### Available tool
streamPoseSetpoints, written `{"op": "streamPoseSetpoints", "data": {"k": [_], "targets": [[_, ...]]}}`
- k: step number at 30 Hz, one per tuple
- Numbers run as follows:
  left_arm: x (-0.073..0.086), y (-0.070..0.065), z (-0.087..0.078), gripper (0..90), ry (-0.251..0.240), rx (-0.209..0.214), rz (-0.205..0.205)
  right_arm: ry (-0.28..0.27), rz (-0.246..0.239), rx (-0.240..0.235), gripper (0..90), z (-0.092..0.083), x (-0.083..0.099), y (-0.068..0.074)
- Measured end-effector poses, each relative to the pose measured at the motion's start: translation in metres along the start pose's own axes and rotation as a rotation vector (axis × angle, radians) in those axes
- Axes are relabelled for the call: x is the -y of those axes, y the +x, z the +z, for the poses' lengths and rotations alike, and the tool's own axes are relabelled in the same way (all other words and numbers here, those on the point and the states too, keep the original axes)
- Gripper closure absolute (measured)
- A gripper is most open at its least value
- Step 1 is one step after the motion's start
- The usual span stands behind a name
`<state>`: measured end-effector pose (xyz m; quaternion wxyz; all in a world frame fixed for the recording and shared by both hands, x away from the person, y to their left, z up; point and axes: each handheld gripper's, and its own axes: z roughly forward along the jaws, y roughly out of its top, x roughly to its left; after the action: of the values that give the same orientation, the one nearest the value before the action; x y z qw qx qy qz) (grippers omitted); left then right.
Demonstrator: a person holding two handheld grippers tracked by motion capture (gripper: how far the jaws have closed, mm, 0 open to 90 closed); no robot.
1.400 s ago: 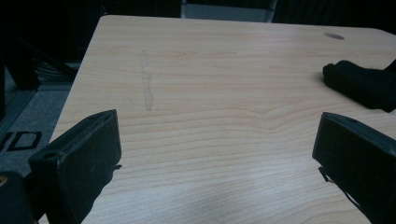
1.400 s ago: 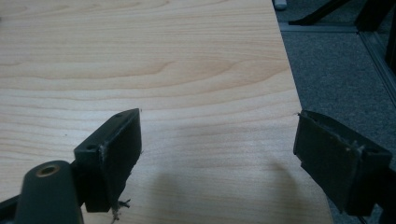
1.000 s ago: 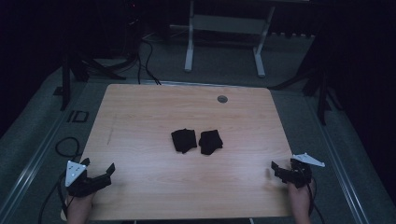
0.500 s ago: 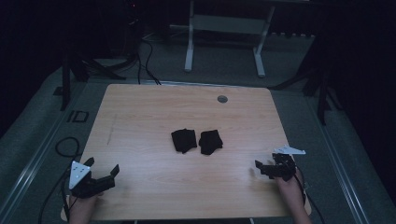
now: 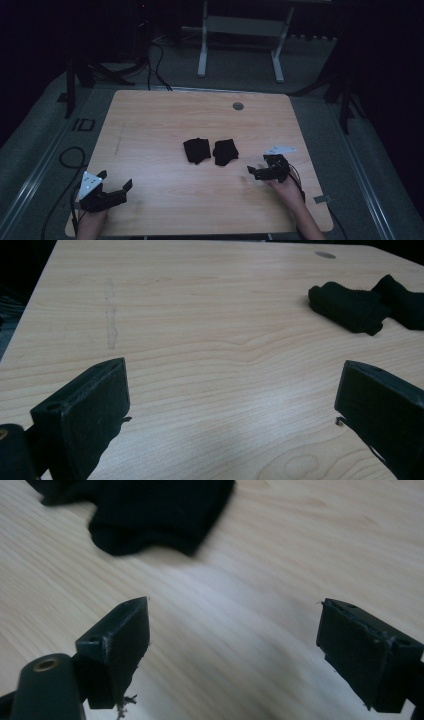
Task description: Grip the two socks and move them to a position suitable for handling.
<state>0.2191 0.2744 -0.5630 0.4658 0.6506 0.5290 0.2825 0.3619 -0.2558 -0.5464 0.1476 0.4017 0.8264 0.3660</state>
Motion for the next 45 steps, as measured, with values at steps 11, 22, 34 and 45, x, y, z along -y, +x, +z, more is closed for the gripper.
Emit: {"op": "streamPoseSetpoints", "data": {"k": [11, 22, 34, 45], "targets": [[0.000, 0.000, 0.002, 1.5, 0.017, 0.005, 0.001, -0.002, -0.064, -0.058, 14.3, 0.034, -0.052, 0.023], [-0.002, -0.002, 0.003, 1.5, 0.022, 0.013, 0.019, 0.017, -0.104, -0.106, 19.9, 0.075, -0.086, 0.038], [-0.002, -0.002, 0.000, 1.5, 0.008, 0.017, 0.021, 0.070, -0.173, -0.030, 72.2, 0.094, -0.074, 0.042], [-0.001, 0.001, 0.000, 1.5, 0.007, 0.013, 0.005, 0.039, -0.198, -0.071, 77.6, 0.053, -0.092, 0.056]]}}
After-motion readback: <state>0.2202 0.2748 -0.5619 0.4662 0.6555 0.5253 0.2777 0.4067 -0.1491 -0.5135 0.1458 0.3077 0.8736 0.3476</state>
